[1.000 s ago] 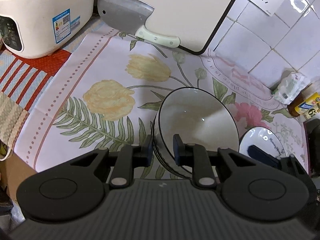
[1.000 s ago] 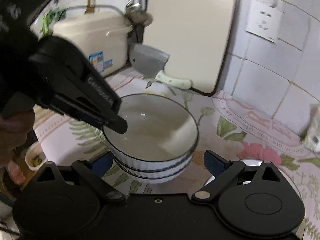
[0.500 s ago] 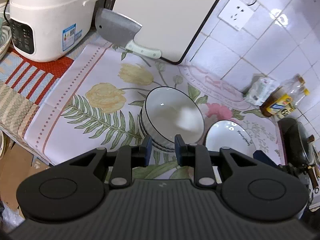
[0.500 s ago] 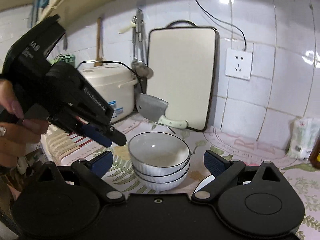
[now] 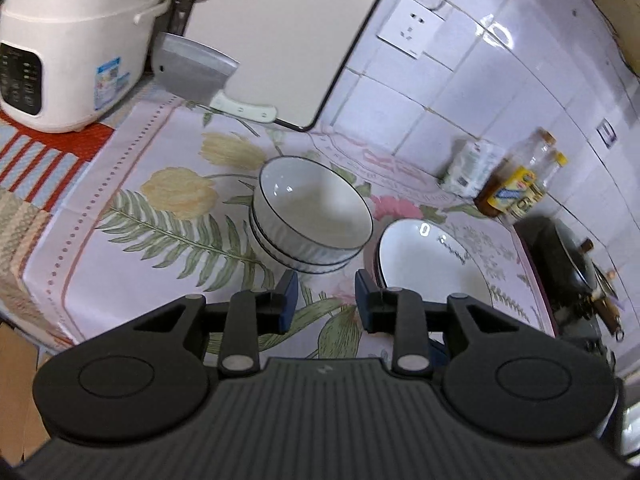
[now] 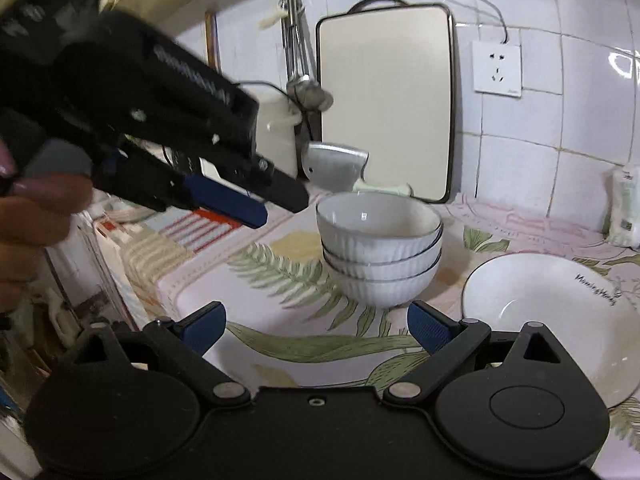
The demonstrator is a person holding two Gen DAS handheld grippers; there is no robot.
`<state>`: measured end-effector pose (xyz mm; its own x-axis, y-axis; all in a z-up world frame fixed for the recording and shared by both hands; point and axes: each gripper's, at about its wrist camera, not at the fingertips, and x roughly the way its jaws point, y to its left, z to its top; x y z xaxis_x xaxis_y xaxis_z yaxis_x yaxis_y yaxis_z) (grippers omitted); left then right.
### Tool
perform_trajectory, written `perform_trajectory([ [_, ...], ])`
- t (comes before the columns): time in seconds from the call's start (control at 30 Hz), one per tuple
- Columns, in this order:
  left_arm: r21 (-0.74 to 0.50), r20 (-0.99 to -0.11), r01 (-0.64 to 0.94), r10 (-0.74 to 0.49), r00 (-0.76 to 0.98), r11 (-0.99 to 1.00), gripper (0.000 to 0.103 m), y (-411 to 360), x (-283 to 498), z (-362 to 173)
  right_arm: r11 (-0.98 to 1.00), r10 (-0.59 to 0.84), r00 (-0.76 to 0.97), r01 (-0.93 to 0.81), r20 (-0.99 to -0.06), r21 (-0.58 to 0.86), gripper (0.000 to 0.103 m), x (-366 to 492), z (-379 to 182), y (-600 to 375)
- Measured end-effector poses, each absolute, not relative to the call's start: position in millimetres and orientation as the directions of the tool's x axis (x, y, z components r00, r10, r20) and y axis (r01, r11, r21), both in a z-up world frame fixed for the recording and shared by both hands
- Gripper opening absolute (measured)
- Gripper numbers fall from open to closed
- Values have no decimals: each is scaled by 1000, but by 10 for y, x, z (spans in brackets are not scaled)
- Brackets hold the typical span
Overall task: Organize plates and bowls
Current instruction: 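Grasp the rim of the three-bowl stack with both grippers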
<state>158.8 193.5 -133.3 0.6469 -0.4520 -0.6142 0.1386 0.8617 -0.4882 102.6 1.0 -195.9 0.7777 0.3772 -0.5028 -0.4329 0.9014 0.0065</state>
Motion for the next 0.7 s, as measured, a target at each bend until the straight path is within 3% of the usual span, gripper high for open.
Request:
perform_trajectory([
  [0.23,-466,-577,235,-495,650,853,39,1962,1767,-1581,959,232,829,-284,-508,-25,99,1432,-2482,226],
  [0.43,-540,-509,284,-576,640,792,50,2167,2014,-1705,975,161,854,-216,-496,-57,99,1667,-2790,389],
  [0.7,-644,-501,204,-609,615,737,55,2398,2525,-1913,991,79,881,-121,-467,-62,99,1866,-2878,427],
])
